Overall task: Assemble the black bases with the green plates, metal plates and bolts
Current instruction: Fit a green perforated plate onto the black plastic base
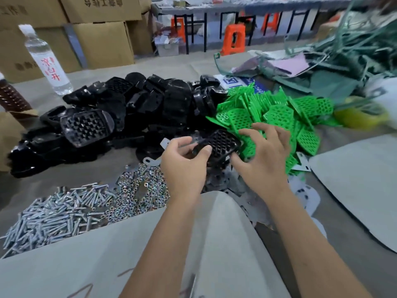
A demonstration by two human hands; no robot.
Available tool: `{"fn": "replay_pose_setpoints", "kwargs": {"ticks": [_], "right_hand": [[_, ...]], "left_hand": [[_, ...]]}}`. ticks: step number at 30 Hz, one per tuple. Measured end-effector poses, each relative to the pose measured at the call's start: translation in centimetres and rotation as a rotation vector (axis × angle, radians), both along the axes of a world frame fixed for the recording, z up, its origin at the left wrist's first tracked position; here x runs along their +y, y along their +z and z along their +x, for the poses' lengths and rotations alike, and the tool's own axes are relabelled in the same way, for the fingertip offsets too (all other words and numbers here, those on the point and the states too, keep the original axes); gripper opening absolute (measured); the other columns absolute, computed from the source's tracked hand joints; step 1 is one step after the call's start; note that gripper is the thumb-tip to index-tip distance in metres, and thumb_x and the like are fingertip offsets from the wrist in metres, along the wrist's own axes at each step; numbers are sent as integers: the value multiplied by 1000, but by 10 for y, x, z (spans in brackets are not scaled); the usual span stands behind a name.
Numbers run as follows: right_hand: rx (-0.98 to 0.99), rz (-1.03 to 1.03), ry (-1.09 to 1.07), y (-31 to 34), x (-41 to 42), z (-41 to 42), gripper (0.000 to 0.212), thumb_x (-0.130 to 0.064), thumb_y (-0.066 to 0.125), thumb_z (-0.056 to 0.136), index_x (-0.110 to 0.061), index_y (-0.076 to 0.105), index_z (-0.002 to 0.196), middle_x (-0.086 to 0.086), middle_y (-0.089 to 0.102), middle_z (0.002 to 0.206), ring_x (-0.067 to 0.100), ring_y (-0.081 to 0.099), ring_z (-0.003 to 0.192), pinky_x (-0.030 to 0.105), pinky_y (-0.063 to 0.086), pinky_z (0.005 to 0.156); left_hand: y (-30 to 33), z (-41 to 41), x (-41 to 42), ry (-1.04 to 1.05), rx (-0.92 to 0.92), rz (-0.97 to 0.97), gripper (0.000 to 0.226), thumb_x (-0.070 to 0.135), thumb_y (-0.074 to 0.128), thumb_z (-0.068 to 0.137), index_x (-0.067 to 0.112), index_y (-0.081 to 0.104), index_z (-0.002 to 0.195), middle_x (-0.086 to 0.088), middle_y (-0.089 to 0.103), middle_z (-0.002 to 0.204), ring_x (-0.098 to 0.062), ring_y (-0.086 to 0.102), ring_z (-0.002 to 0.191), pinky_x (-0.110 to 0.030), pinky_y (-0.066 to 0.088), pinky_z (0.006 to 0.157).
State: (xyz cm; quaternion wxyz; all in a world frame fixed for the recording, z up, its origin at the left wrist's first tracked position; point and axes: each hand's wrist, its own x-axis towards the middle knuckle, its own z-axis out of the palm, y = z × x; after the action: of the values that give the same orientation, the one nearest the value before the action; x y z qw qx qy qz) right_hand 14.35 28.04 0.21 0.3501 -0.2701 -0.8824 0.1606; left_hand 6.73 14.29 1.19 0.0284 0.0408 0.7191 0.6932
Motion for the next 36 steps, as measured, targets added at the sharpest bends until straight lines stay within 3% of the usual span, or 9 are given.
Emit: {"fn": "replay_pose_setpoints", "kwargs": {"ticks": [4,7,13,17,19,23,27,33,36], "right_hand": [[-273,-8,-199,-2,3,-4,63,-65,78,75,-24,71,123,8,44,144,30,24,128,49,28,101],[-251,-18,-217,-3,2,-6,50,-57,81,81,-22,75,117,9,49,137,32,31,126,49,28,100],[87,-114,-136,5,2,-7,28,-7,73,91,-22,73,115,6,70,104,32,61,105,47,44,98],[477,-30,-20,16,-2,-5,31,-3,71,90,-10,68,119,-10,67,93,6,62,84,21,45,80],[582,-212,219,22,-14,-16,22,-7,74,92,-11,72,114,-23,66,82,-2,62,70,11,47,66],[481,-942,599,23,-65,-47,17,-12,64,102,-26,73,106,8,78,91,28,72,63,37,58,50],[254,-989,719,1,-94,-59,24,-11,53,109,-27,70,110,8,72,91,19,51,42,22,37,36],[235,-905,720,-12,-96,-59,22,-19,54,108,-36,67,111,2,75,91,17,49,43,25,38,39],[245,-886,712,-14,-96,-60,10,-25,57,104,-31,65,107,3,76,88,17,51,42,26,40,38]], "left_hand": [[-4,1,1,18,3,-18,38,19,93,76,22,72,108,7,75,103,-4,71,100,-38,60,94],[-6,0,-1,36,-90,76,35,15,91,79,20,72,107,-2,75,104,-17,73,102,-46,61,92],[-6,-10,-16,59,-201,256,24,10,86,84,12,75,105,-22,75,107,-42,72,103,-54,62,91],[-5,-23,-47,151,-109,244,7,17,75,95,22,77,92,-1,77,91,-30,75,96,-46,65,82],[-6,-27,-67,229,3,148,12,23,69,98,27,75,89,5,76,90,-22,74,94,-48,63,85],[-12,-36,-110,256,282,-107,14,25,62,100,33,68,90,11,72,89,-5,68,86,-31,55,80],[-16,-43,-132,157,330,-139,18,18,64,100,33,68,91,12,73,90,-4,69,89,-21,51,82],[-16,-46,-131,66,183,29,14,35,64,92,31,76,97,5,77,96,-22,74,95,-57,61,83],[-16,-45,-130,54,177,22,18,33,62,93,30,78,100,5,78,97,-23,73,97,-60,60,86]]}}
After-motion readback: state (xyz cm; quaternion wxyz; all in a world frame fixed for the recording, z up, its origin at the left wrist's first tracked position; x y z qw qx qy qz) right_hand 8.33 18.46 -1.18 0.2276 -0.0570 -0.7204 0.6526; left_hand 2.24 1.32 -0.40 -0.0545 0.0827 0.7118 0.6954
